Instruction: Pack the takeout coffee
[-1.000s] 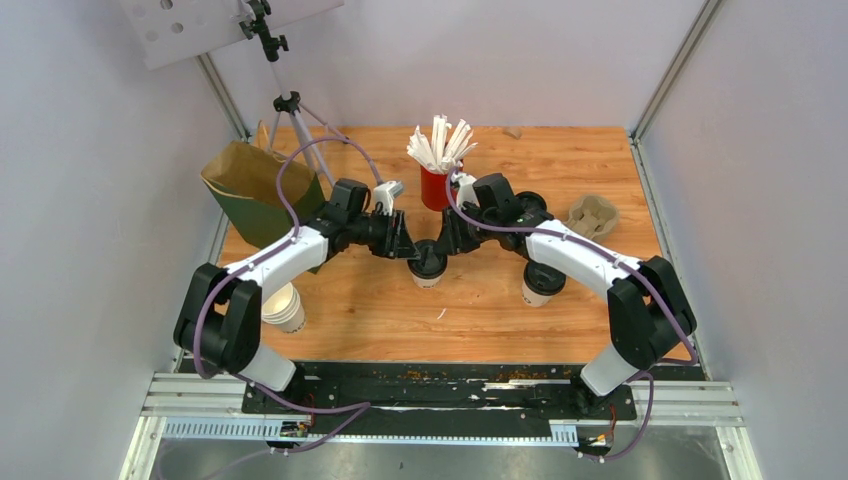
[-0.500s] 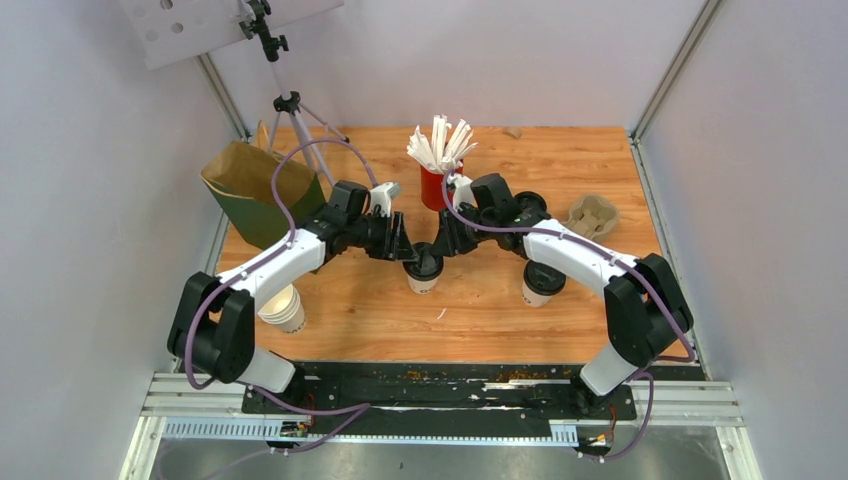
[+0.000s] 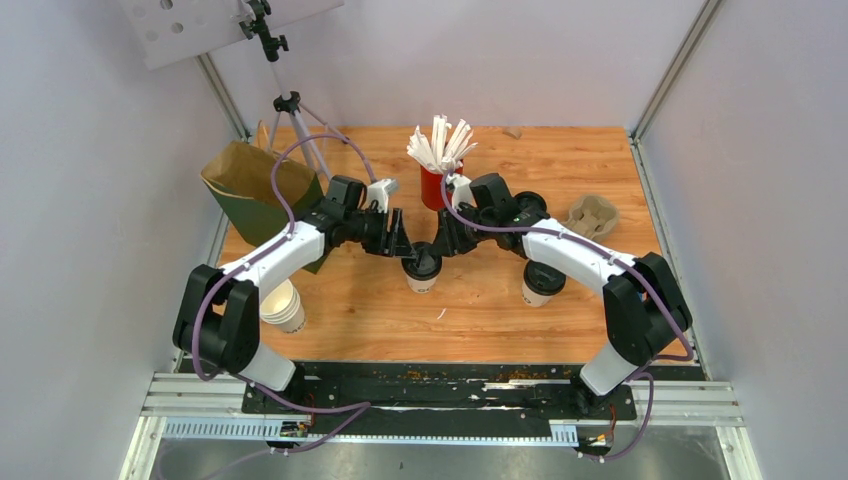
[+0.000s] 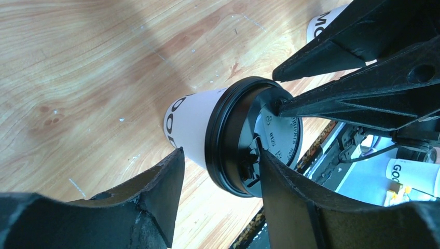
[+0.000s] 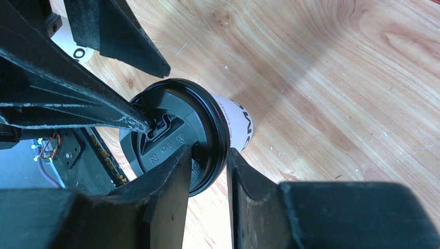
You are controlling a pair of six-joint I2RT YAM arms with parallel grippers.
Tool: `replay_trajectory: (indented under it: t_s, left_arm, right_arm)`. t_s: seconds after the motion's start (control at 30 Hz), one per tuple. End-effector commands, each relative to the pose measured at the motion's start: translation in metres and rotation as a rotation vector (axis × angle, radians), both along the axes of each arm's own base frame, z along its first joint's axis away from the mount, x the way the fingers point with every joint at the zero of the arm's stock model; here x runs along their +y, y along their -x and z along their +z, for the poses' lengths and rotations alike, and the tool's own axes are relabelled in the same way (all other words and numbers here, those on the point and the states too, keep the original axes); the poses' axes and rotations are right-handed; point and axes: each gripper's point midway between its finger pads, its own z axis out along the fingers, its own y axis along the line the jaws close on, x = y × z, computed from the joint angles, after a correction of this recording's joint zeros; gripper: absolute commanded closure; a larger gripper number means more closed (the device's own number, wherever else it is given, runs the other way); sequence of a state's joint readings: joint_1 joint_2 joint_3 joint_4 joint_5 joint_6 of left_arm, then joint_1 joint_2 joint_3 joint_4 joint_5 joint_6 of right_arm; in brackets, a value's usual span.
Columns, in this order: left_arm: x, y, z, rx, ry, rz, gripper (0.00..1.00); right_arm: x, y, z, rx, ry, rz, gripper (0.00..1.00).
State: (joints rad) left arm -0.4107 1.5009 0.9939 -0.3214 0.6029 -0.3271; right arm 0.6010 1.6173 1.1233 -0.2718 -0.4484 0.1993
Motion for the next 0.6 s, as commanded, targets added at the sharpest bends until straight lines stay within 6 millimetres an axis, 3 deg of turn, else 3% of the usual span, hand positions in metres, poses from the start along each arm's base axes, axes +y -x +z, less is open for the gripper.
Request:
replay_trajectory:
  t_s: [0.0,0.23,0.57]
  left_arm:
    - [0.002,-0.008,0.015,-0.040,0.036,-0.041,0.37]
    - [0.000,-0.010,0.007,-0.007,0.055,-0.056,0.45]
    - [0.021,-0.002,-0.028,0.039,-0.076,-0.005,0.60]
  right_arm:
    - [-0.008,-0.001,-0.018,0.017,0.067,0.000,0.69]
    - [-0.008,-0.002,-0.020,0.026,0.066,-0.007,0.69]
    - [-0.013,0.004,-0.029,0.047,0.067,-0.034,0.70]
